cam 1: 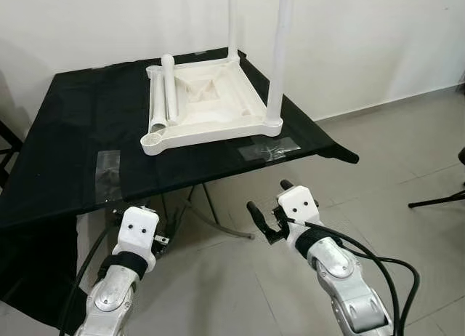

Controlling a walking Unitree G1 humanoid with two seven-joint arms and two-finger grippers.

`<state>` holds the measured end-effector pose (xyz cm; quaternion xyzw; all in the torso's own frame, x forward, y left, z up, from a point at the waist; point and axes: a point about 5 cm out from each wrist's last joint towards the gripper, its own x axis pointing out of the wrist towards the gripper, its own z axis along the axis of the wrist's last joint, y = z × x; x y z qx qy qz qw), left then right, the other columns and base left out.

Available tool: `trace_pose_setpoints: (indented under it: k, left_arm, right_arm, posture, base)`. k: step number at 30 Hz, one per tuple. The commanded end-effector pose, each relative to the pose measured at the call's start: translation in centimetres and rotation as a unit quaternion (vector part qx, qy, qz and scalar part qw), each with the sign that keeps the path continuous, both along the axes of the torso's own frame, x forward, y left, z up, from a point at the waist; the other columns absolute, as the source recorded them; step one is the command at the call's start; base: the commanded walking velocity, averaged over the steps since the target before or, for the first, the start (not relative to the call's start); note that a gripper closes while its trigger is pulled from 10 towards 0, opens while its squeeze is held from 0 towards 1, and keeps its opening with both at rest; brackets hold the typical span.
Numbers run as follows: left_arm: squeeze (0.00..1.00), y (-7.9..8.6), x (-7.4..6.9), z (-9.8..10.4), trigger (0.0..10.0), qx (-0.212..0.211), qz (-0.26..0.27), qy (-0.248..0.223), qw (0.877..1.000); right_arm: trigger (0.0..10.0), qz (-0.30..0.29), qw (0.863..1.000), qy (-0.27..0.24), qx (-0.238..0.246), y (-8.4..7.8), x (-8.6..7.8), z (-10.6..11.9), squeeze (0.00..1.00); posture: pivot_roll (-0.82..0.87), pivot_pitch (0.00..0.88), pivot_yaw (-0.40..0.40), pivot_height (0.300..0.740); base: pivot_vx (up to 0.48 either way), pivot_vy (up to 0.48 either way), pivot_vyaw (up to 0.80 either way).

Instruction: Building children table

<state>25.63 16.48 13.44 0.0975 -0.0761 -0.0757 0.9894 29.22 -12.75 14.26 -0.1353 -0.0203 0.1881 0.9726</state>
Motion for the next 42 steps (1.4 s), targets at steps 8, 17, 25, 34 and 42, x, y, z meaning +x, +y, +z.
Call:
trace_pose_setpoints:
  k: [8, 17, 25, 34, 42]
  left_arm:
    - [1.00, -0.6, -0.1, -0.1, 10.0, 0.005, -0.030, 0.004, 1.000]
    - [0.00, -0.7, 0.2, -0.2, 10.0, 0.017, -0.038, 0.016, 0.999]
    - [0.00, -0.5, 0.7, -0.2, 10.0, 0.005, -0.052, 0.022, 0.998]
    - [0.00, -0.6, 0.8, -0.1, 10.0, 0.000, -0.057, 0.023, 0.998]
    - [0.00, -0.4, 0.9, -0.1, 10.0, -0.001, -0.061, 0.024, 0.998]
  right_arm:
    - [10.0, 0.011, 1.000, 0.016, 0.008, 0.2, -0.1, -0.6, 0.00]
    - [10.0, 0.015, 1.000, 0.021, 0.014, 0.4, 0.1, -0.6, 0.00]
    - [10.0, 0.029, 1.000, 0.005, 0.007, 0.2, -0.3, -0.7, 0.00]
    - [10.0, 0.041, 0.999, -0.002, 0.004, 0.5, -0.2, -0.4, 0.00]
    - [10.0, 0.050, 0.999, -0.007, 0.018, 0.6, -0.3, -0.3, 0.00]
  posture:
    - [-0.07, 0.128, 0.014, 0.740]
    - [-0.07, 0.124, 0.027, 0.740]
    - [-0.08, 0.111, 0.032, 0.740]
    - [-0.08, 0.110, 0.033, 0.740]
    - [-0.08, 0.118, 0.037, 0.740]
  base:
    - [0.000, 0.000, 0.00]
    - [0.000, 0.000, 0.00]
    - [0.111, 0.000, 0.00]
    - [0.365, 0.000, 0.00]
    - [0.399, 0.000, 0.30]
